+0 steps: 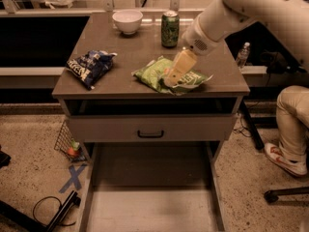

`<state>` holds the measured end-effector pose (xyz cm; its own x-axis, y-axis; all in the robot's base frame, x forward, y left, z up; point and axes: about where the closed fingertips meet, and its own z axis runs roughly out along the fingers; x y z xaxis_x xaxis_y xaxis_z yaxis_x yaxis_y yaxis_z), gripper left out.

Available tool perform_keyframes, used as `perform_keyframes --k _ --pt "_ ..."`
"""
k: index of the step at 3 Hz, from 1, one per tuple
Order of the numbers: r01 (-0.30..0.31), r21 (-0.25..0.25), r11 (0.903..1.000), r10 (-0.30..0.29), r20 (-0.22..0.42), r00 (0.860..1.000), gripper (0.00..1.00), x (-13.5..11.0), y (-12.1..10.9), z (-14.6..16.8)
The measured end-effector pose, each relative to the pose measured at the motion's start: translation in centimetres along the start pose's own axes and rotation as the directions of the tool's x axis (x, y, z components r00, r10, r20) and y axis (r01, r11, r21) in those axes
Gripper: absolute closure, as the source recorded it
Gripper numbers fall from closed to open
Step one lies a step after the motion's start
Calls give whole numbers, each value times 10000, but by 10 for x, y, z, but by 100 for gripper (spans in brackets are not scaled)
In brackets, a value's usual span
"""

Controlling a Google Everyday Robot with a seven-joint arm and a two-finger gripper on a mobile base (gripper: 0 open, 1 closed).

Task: Place green jalapeno chip bag into middle drawer

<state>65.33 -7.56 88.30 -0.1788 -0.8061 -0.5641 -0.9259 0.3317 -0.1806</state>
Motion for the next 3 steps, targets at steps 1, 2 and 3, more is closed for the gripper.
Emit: perform_keyframes --k 1,2,3 --pt "-428 -245 9988 432 146 9990 18 2 2 32" --pt "-855 -373 9956 866 277 9959 40 7 10 54" --pt "-847 -405 9956 858 272 9959 64 6 11 57"
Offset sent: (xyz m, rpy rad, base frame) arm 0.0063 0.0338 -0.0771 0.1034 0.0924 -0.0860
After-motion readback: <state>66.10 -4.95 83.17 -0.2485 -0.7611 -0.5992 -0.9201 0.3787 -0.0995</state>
